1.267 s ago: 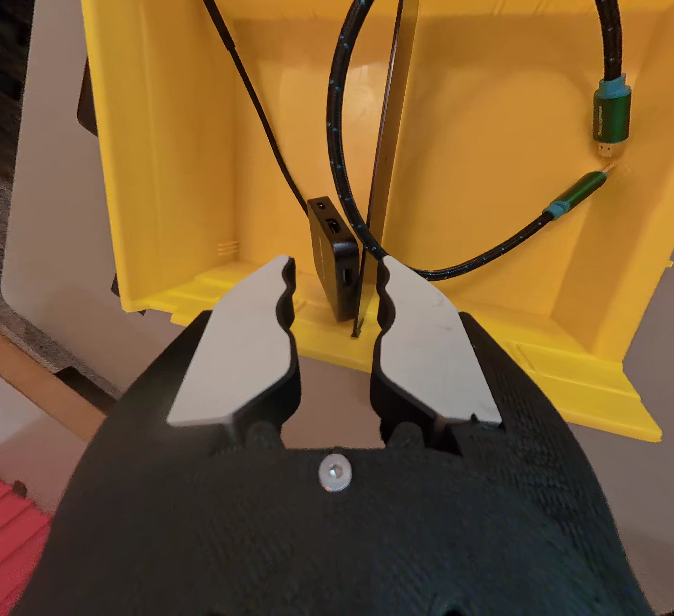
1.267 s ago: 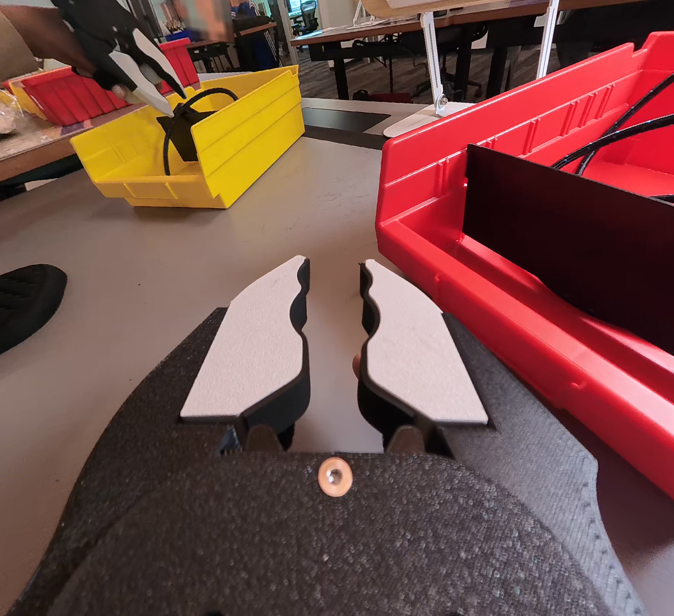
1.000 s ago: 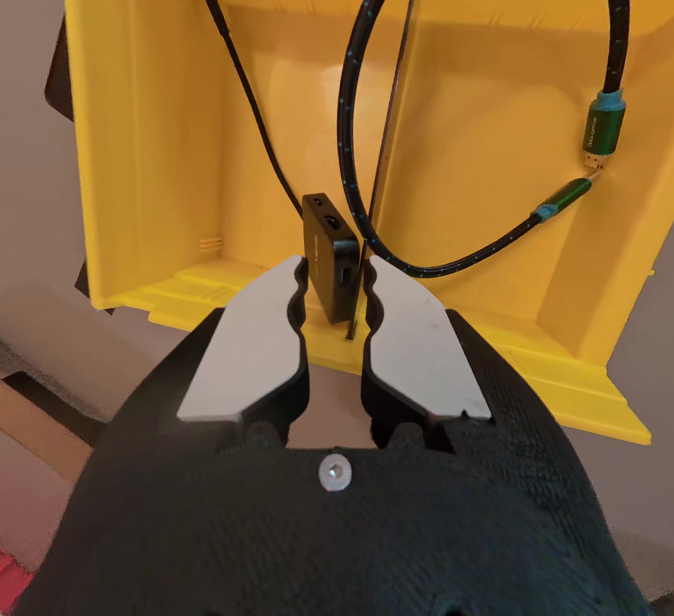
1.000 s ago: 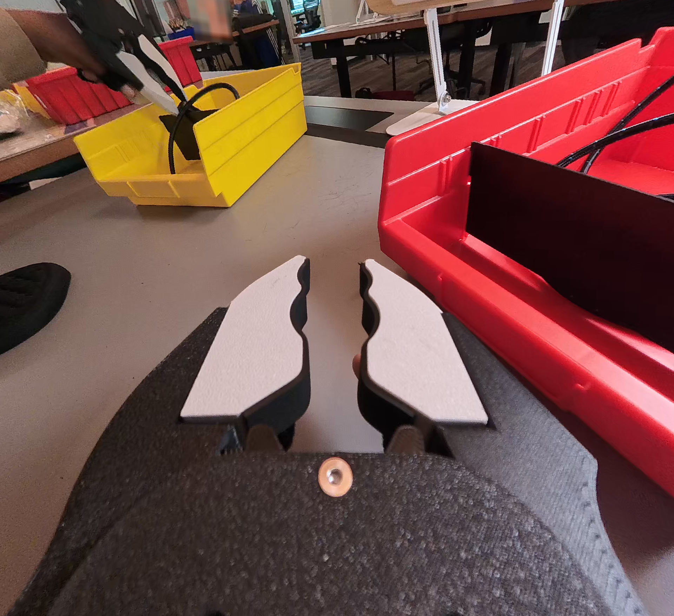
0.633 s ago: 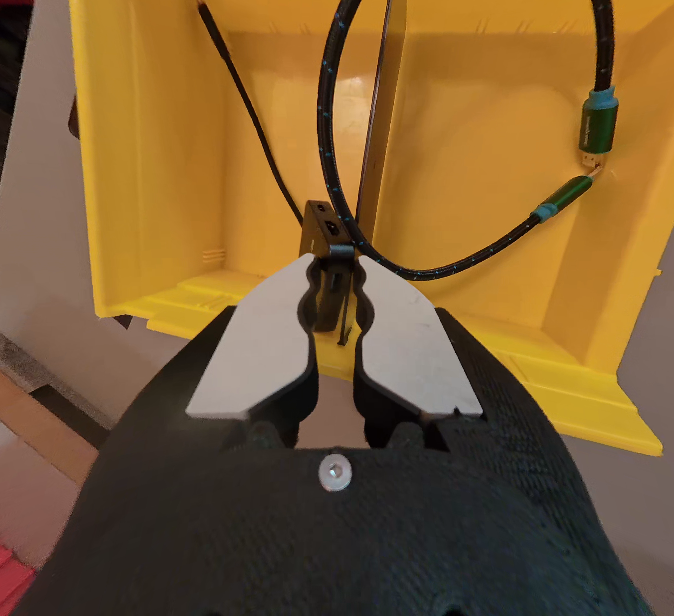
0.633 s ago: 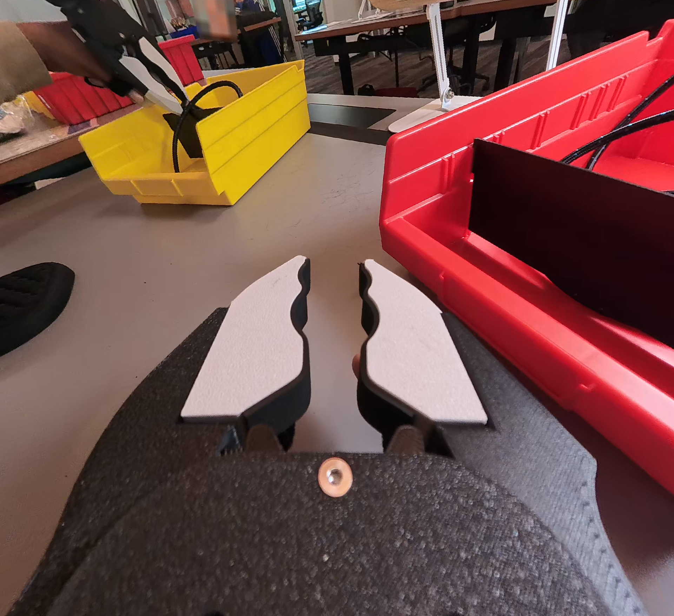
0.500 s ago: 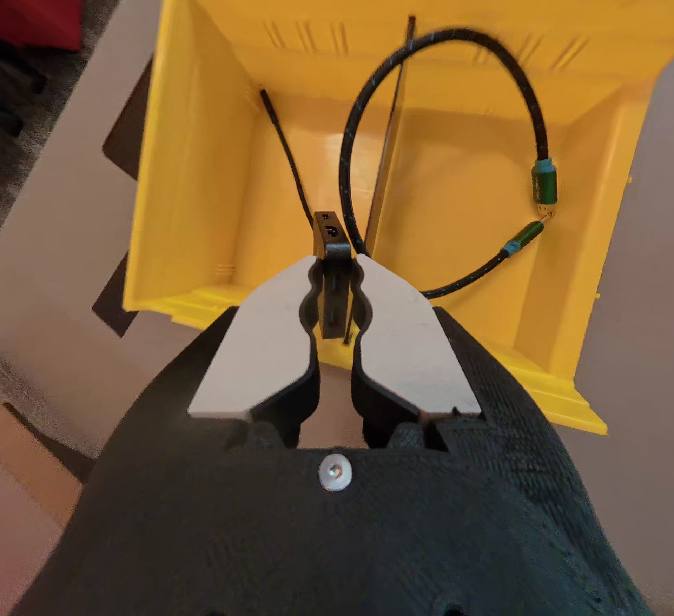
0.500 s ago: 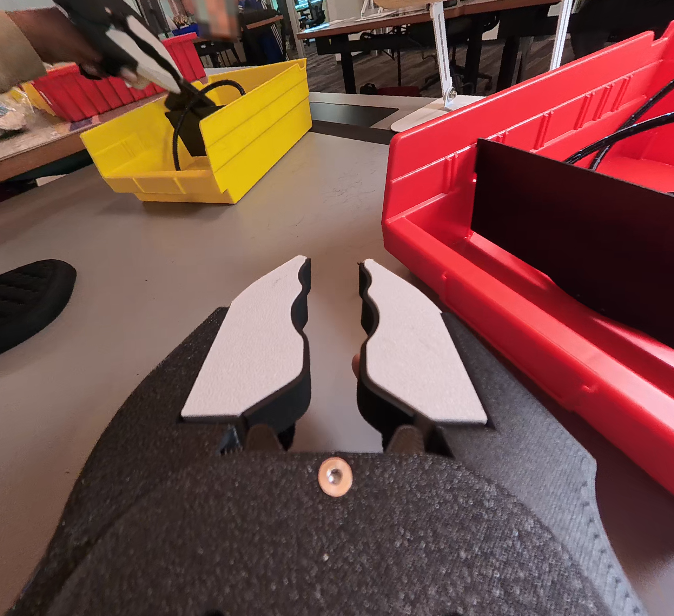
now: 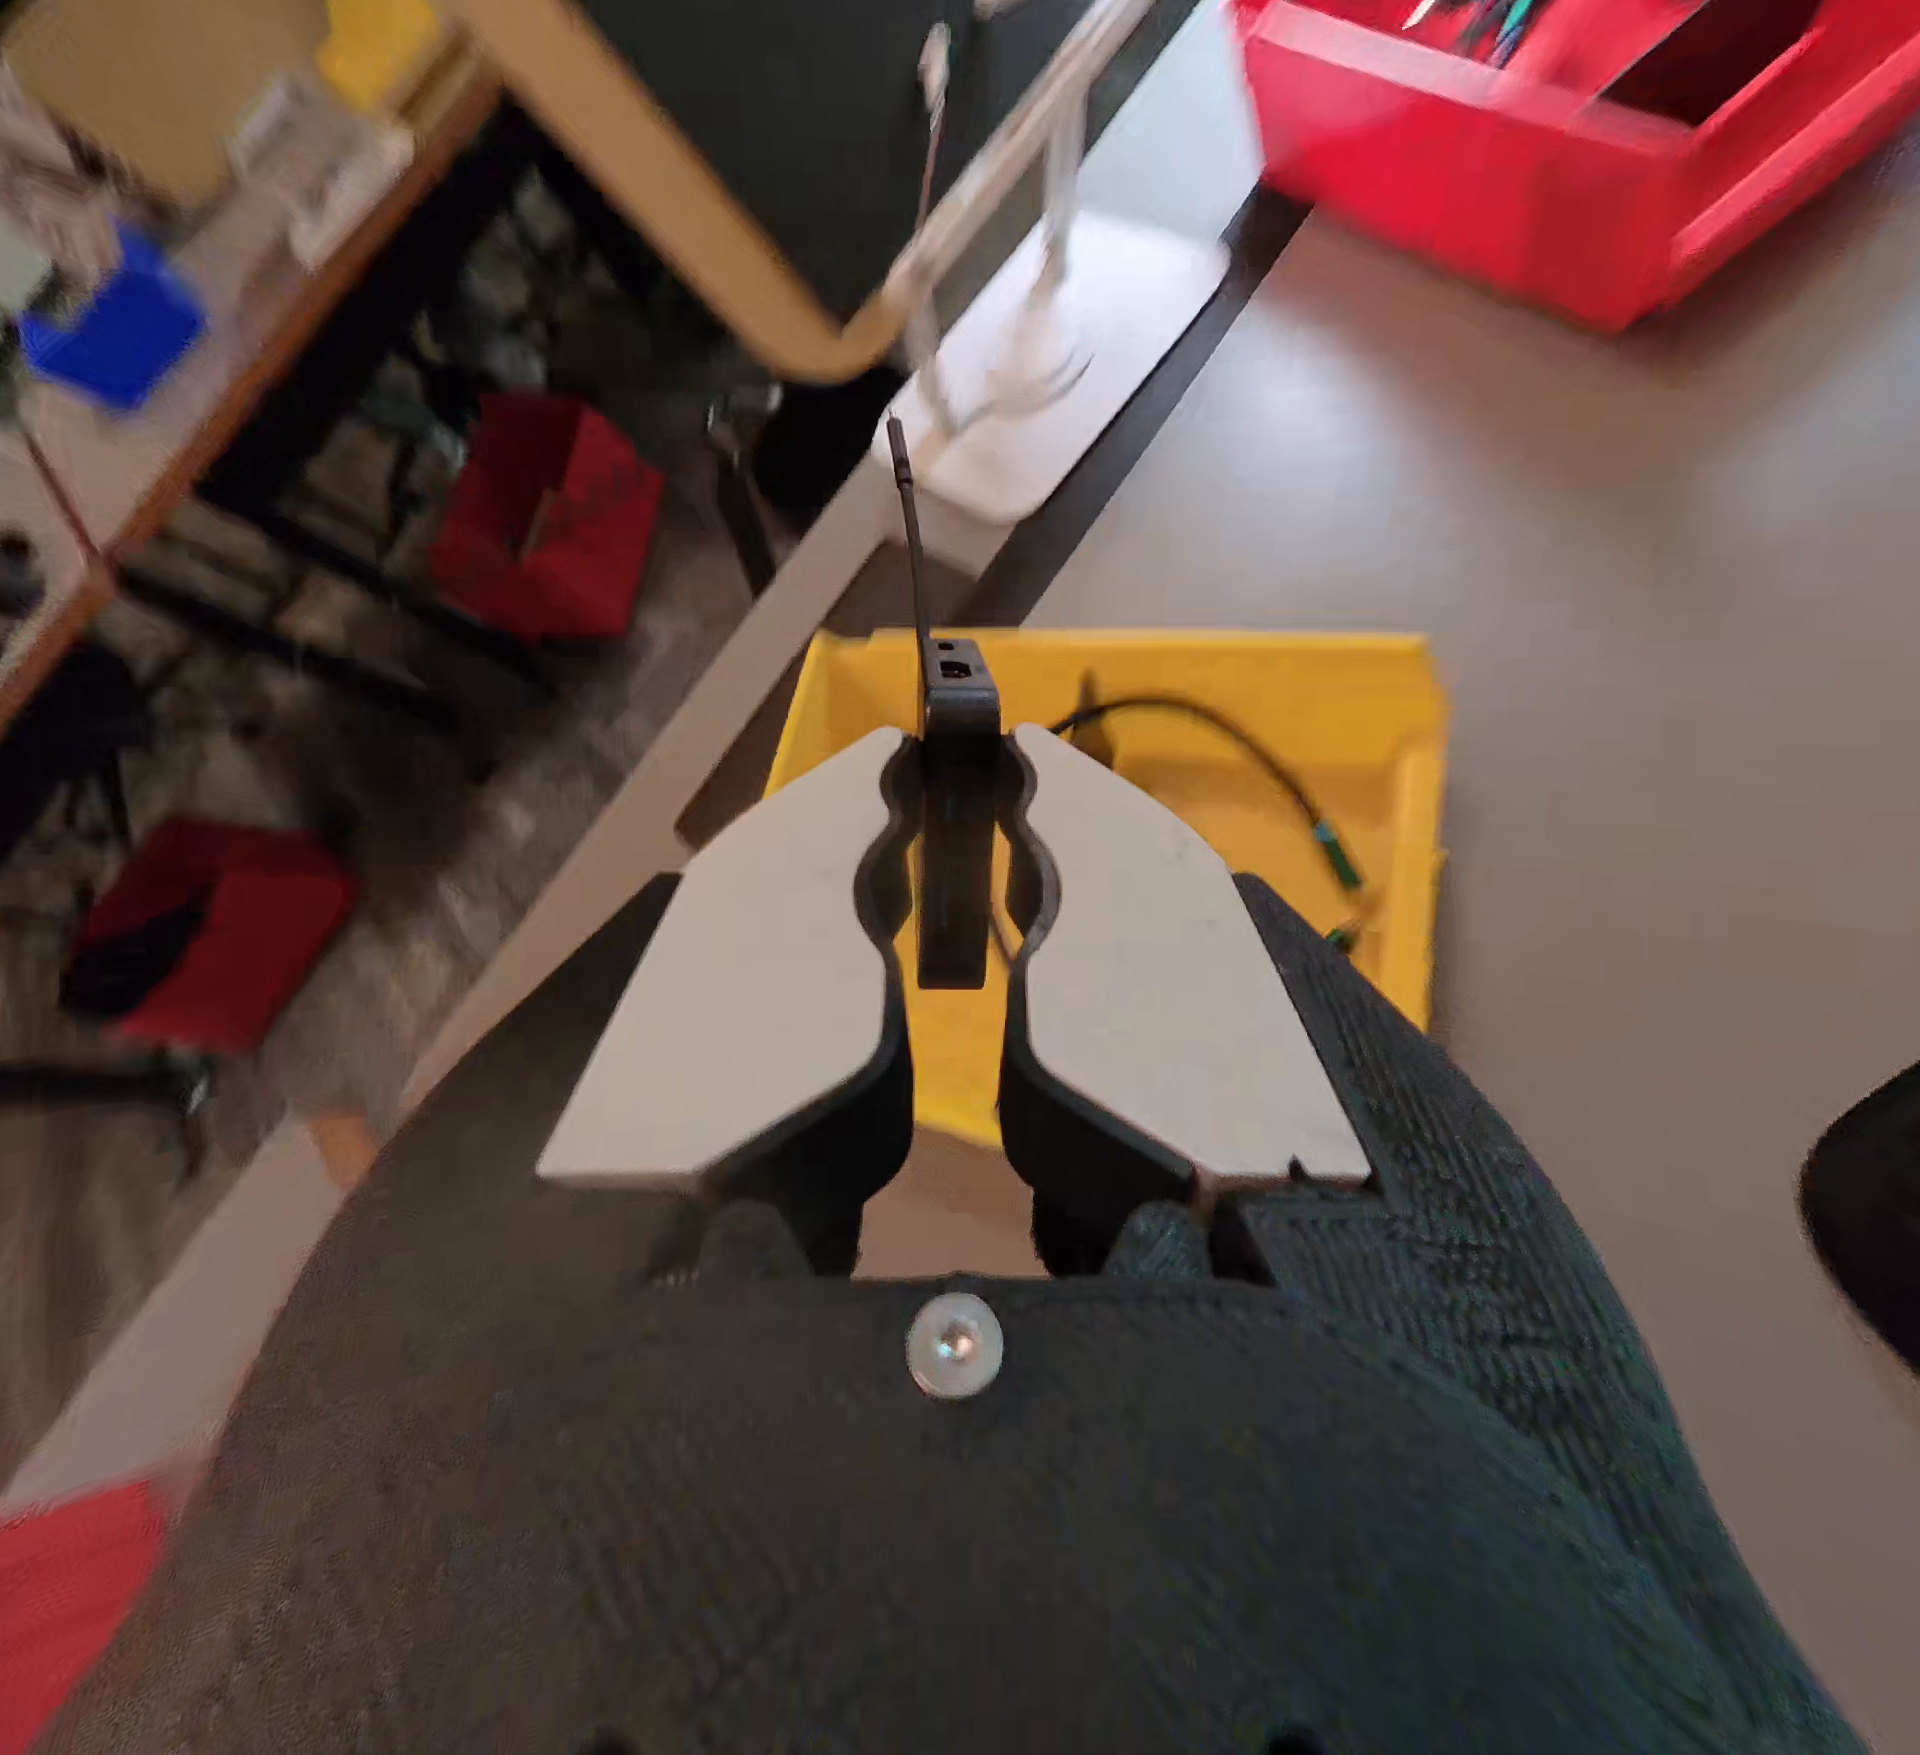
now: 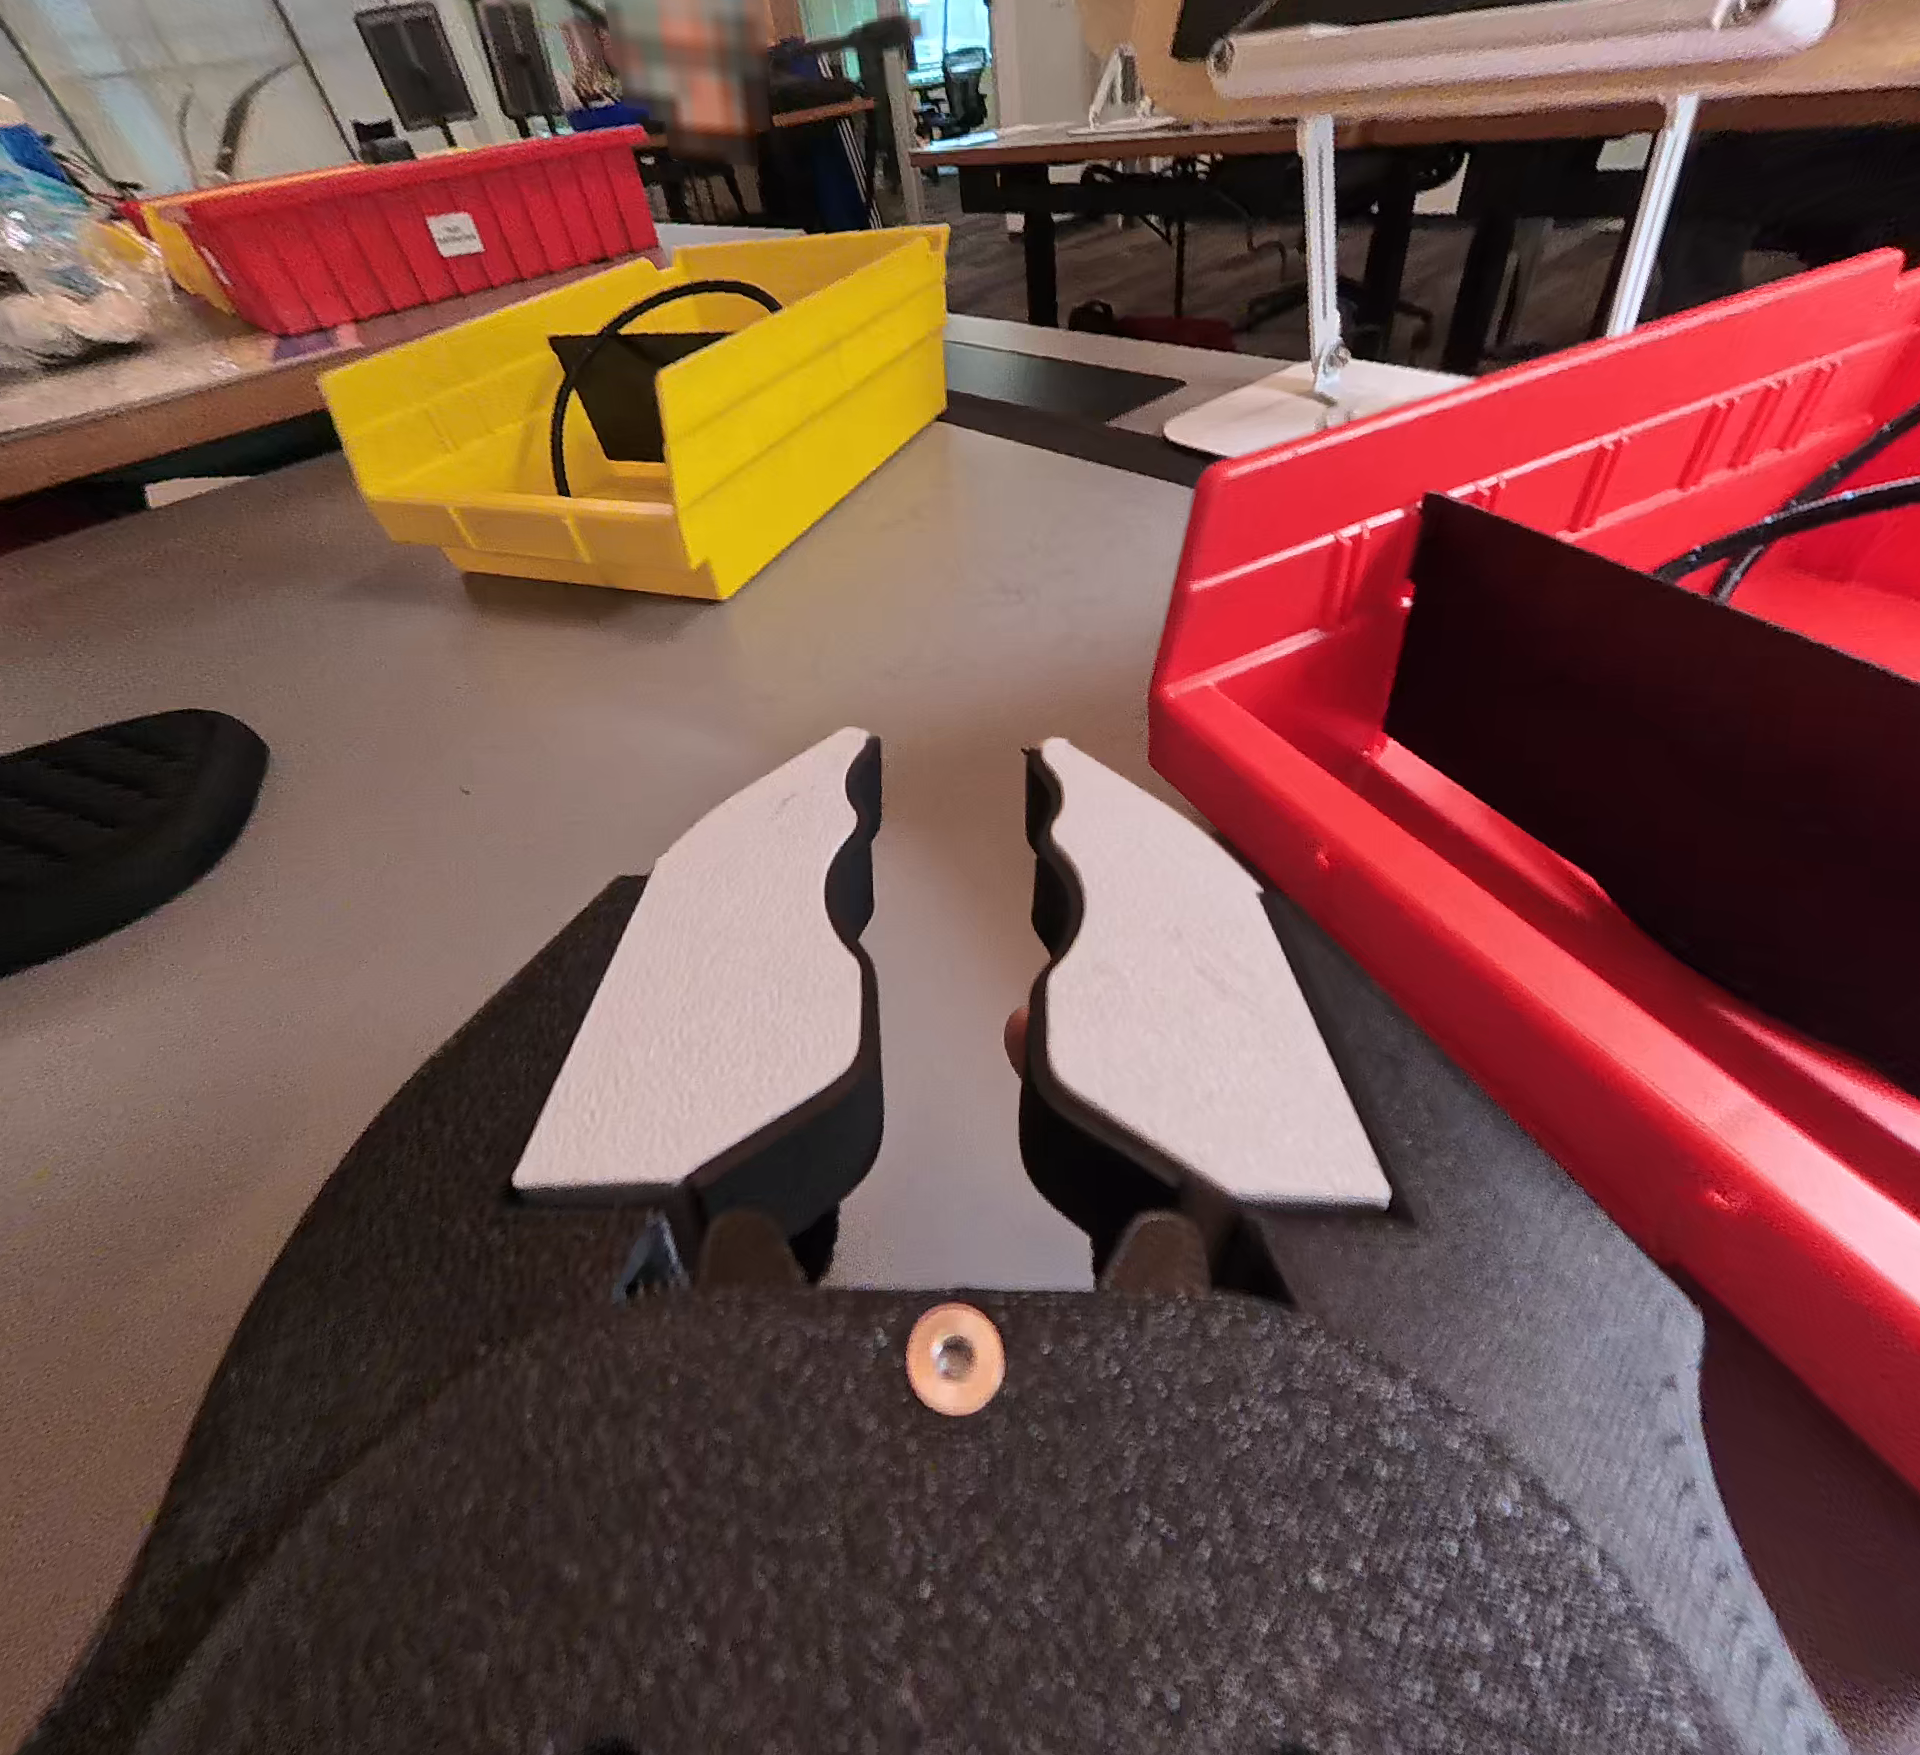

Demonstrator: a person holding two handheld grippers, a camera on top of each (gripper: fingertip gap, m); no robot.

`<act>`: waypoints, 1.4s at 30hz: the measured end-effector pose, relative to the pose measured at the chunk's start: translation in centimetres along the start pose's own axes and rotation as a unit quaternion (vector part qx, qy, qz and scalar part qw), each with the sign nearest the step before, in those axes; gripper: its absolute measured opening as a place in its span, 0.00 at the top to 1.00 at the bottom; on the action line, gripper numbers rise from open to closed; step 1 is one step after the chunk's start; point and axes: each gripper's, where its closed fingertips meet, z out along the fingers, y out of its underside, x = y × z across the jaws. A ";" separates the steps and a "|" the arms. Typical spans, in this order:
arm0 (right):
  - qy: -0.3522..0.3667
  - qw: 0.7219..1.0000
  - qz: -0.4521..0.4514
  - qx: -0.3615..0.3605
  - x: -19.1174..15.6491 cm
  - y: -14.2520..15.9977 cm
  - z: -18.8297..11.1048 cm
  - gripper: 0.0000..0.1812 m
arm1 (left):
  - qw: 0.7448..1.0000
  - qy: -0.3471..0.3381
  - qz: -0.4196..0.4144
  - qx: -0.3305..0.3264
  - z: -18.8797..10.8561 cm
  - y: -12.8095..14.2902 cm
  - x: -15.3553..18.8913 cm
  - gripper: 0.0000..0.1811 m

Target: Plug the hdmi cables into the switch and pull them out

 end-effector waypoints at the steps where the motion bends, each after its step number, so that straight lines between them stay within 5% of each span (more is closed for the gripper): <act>1: -0.005 1.000 -0.003 0.007 -0.3 -0.4 0.0 0.85 | 0.999 0.012 0.012 0.032 -0.6 -1.6 1.4 0.92; 7: -0.051 0.994 -0.084 0.053 -5.2 -5.2 -0.5 0.87 | 0.974 0.100 0.091 0.182 -1.1 -7.8 13.3 0.92; 13: -0.197 0.977 -0.010 0.075 -12.0 -6.7 1.8 0.80 | 0.903 0.217 0.020 0.369 0.3 -12.3 24.4 0.92; 17: -0.278 0.943 0.062 0.173 -14.1 -10.6 1.7 0.71 | 0.842 0.277 -0.066 0.458 1.1 -14.0 27.8 0.92; 20: -0.310 0.923 0.072 0.217 -14.5 -12.8 0.8 0.82 | 0.808 0.331 -0.127 0.470 2.7 -13.4 28.9 0.92; 23: -0.309 0.931 0.023 0.192 -14.1 -12.0 1.1 0.93 | 0.795 0.367 -0.170 0.453 4.6 -11.8 29.0 0.92; 27: -0.280 0.949 -0.133 0.055 -12.7 -7.8 1.9 0.93 | 0.869 0.347 -0.084 0.341 8.3 -7.8 30.5 0.91; 32: -0.212 0.915 -0.332 -0.081 -10.6 -2.7 2.9 0.93 | 0.937 0.257 0.057 0.231 11.7 -4.3 32.6 0.83; 37: -0.230 0.893 -0.361 -0.138 -11.9 0.4 3.7 0.93 | 0.945 0.230 0.162 0.166 13.8 -1.8 34.8 0.92; 42: -0.251 0.942 -0.218 -0.044 -12.0 -3.1 3.5 0.90 | 0.918 0.291 0.022 0.268 11.7 -4.4 33.1 0.92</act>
